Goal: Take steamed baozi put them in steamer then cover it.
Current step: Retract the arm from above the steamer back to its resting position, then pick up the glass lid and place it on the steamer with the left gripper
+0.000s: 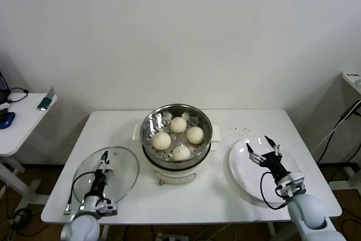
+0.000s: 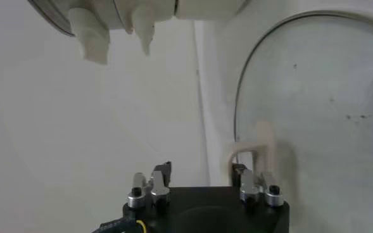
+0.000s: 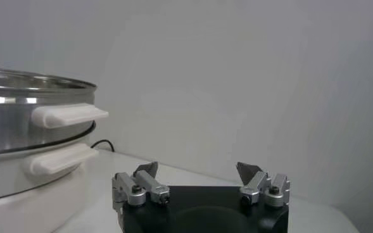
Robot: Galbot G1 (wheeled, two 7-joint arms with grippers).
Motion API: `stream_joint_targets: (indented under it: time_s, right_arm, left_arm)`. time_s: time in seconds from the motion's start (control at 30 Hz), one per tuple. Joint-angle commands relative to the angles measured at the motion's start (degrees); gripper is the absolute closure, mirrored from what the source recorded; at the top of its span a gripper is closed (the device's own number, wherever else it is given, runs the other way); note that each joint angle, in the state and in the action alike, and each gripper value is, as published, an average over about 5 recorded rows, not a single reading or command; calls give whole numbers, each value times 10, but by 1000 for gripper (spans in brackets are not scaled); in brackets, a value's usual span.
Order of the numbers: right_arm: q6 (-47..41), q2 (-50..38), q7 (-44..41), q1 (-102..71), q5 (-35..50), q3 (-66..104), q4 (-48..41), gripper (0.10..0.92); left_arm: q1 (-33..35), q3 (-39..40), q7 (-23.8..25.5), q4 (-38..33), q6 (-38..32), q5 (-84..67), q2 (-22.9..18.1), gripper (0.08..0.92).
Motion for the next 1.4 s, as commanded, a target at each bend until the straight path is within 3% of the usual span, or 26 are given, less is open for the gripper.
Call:
stream_joint_targets:
  time_s: [0.03,0.27,0.5,1.0,1.2,1.4]
  right_arm:
    - [2,4,-2,3,-6,0,-5,203]
    - [5,7,-3,8,-9,0,-13,203]
    - [7,6,-1,17,-10,-3,-23,203]
    - [9,-1,2,52,-18,-24,-53,203]
    - [9,-4,2,70,-24,-37,-70,203]
    - [9,-9,2,88,-28,-47,-83,203]
  left_arm:
    - [-10,1,-7,13,-7,-15,2,441]
    - [4,2,-6,-20,-7,-38,12,649]
    - [47,-2,7,-107,10,-74,40,826]
    - [155,-27,22,-319,113,-155,138,842]
    - [166,43,11,-372,206,-169,222,842]
    - [106,162,15,-402,337,-238,315,842]
